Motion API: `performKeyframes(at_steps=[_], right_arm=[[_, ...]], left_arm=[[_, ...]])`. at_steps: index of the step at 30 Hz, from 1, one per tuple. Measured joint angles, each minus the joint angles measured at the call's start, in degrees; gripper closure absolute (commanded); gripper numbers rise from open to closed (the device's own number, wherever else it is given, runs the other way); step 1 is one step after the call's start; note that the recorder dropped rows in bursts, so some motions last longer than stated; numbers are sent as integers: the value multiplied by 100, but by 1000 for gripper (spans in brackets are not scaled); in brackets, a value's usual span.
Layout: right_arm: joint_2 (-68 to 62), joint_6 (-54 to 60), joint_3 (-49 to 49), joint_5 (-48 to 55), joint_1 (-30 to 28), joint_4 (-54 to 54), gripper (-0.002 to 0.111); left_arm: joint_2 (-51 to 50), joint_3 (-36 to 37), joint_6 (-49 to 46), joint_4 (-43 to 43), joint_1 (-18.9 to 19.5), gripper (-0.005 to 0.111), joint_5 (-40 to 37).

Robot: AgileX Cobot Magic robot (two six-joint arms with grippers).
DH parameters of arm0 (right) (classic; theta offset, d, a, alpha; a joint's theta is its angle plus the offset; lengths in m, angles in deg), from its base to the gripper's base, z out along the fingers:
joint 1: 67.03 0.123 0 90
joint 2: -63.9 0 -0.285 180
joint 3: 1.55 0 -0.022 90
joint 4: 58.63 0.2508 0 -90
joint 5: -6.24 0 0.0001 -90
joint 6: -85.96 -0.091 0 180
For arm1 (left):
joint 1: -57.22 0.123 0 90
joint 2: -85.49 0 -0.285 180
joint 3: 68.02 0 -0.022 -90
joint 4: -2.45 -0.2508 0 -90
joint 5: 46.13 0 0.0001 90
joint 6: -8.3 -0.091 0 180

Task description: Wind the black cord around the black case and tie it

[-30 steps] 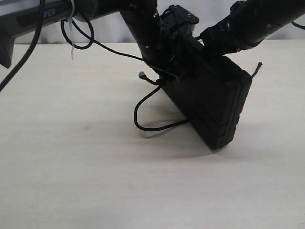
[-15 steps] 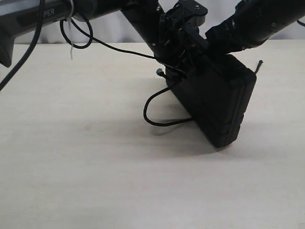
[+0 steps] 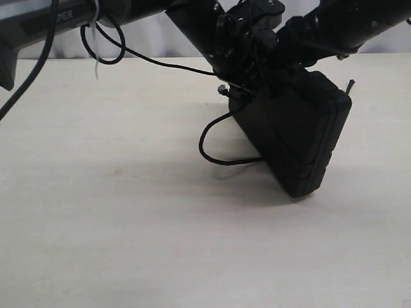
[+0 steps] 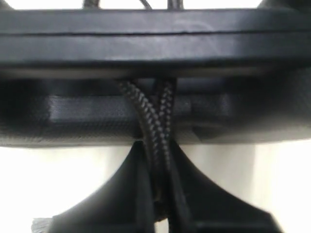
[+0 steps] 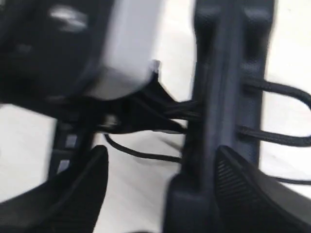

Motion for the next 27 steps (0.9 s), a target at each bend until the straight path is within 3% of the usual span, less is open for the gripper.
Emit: performKeyframes(at_steps=[4,8,11,14,19,27], right_arm=[[415,-259,0,-143,36,-31,49],[762,-1329,0,-457,-153,-984,49],[709,-1978,0,-532,-497,-1527,49],[345,-2036,0,-558,-941,-1380,49],[-671,-1377,0,-558,-1467,-156,49],[-1834,1089,0,-101,-2473,3532,49]], left_arm=[[22,0,0,41,-10,107,49],[22,0,0,41,-21,107,49],[24,0,0,41,-31,107,49],[34,0,-9,41,-41,107,38],[34,0,-22,41,-41,107,25],[34,0,-171,41,-41,107,-66]])
